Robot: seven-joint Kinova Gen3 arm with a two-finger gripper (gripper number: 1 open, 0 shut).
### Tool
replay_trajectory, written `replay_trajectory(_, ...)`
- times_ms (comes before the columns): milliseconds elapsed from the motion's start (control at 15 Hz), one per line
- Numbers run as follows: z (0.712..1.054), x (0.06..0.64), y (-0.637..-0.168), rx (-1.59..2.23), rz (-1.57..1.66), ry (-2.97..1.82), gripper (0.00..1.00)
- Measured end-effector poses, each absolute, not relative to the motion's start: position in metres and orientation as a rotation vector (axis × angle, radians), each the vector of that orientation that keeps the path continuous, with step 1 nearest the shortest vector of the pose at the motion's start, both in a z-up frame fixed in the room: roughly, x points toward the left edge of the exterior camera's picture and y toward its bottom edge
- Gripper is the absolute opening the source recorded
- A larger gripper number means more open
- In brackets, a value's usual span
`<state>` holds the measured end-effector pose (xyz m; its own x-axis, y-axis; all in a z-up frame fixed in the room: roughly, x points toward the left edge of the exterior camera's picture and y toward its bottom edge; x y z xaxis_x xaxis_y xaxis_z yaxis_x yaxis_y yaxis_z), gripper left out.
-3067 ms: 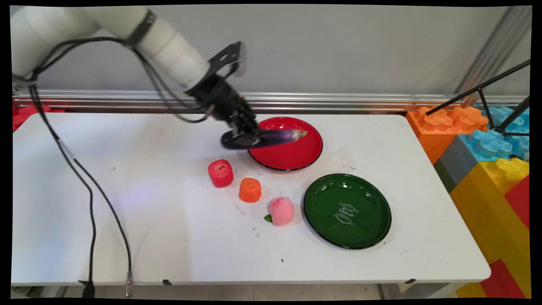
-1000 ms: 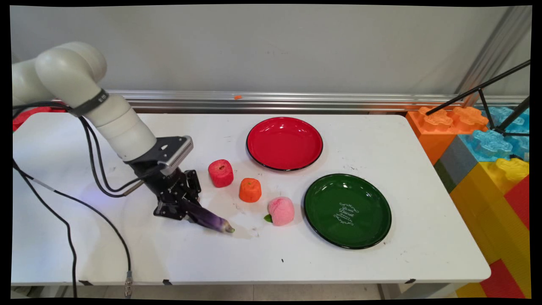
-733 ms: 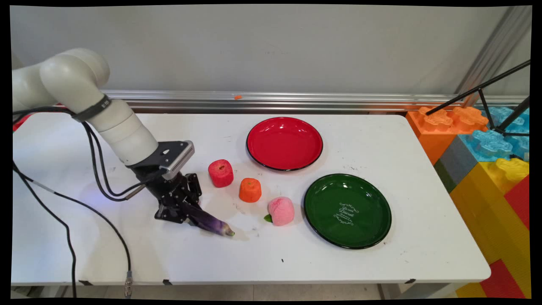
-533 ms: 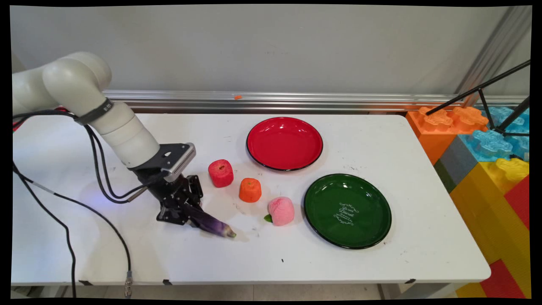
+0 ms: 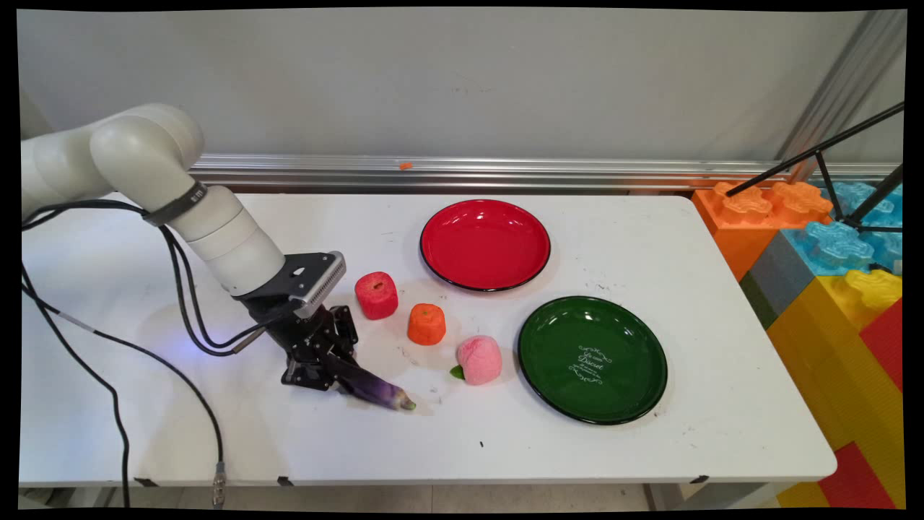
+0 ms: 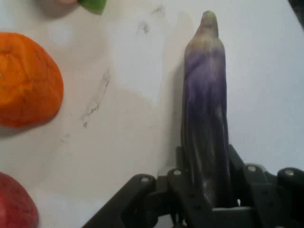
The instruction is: Place the picked object on the table
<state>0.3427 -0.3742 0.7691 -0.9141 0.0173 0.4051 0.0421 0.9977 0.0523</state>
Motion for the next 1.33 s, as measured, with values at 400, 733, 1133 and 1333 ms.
replay_trajectory(400, 0.762, 0.34, -0.375, -0.034, -0.083, -2.718, 0.0)
replay_trajectory(733, 0.758, 0.34, -0.376, -0.026, -0.083, -2.717, 0.0)
replay_trajectory(1133, 0.757, 0.341, -0.375, -0.03, -0.091, -2.708, 1.0)
replay_trajectory(1333, 0.761, 0.341, -0.375, -0.019, -0.093, -2.698, 1.0)
